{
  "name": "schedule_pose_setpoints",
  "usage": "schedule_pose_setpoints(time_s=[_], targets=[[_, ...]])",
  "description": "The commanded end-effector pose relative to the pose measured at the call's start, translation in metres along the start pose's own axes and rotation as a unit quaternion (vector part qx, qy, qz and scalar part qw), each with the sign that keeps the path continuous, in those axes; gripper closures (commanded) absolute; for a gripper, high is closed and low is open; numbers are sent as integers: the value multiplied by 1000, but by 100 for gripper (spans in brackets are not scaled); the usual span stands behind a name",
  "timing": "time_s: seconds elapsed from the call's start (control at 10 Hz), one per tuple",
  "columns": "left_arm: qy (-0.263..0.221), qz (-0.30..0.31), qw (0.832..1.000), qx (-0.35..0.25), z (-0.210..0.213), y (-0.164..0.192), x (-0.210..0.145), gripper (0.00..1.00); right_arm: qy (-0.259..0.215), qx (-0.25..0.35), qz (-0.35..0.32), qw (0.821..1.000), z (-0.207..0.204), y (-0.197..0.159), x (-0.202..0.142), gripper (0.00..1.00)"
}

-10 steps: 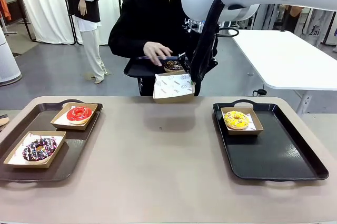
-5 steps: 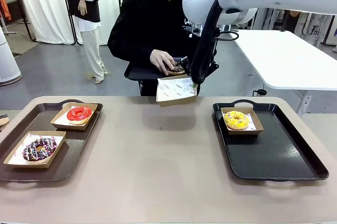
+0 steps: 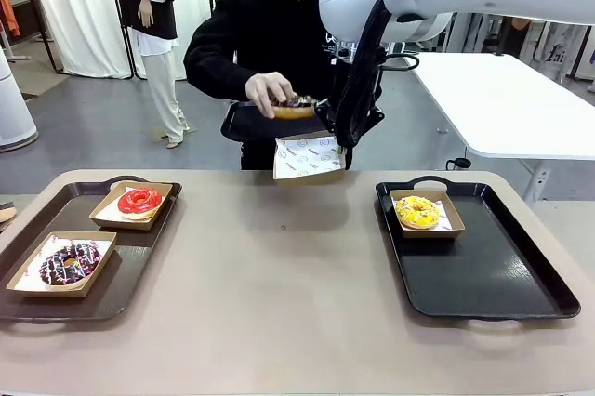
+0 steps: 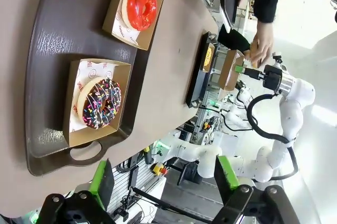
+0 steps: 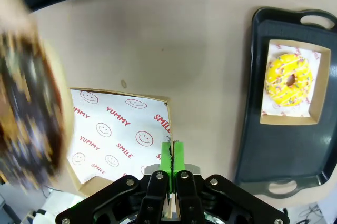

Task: Individually package the donuts and arrange them on the tray.
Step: Place the picked Paper togo box on the Handle tray.

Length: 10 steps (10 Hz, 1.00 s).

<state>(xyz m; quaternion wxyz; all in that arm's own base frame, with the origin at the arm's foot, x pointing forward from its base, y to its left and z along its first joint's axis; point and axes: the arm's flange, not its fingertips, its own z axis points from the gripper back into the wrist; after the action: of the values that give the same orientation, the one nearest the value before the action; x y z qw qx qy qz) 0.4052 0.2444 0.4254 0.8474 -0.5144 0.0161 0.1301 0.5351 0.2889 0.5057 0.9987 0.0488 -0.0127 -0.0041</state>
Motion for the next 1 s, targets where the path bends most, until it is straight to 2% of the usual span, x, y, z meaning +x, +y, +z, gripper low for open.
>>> schedule_pose_setpoints(time_s=[0.0, 0.9], targets=[[-2, -1, 1000, -1, 2, 1, 0, 0, -4, 1, -4, 1000, 1, -2, -2, 100], [-2, -1, 1000, -1, 2, 1, 0, 0, -4, 1, -4, 1000, 1, -2, -2, 100]])
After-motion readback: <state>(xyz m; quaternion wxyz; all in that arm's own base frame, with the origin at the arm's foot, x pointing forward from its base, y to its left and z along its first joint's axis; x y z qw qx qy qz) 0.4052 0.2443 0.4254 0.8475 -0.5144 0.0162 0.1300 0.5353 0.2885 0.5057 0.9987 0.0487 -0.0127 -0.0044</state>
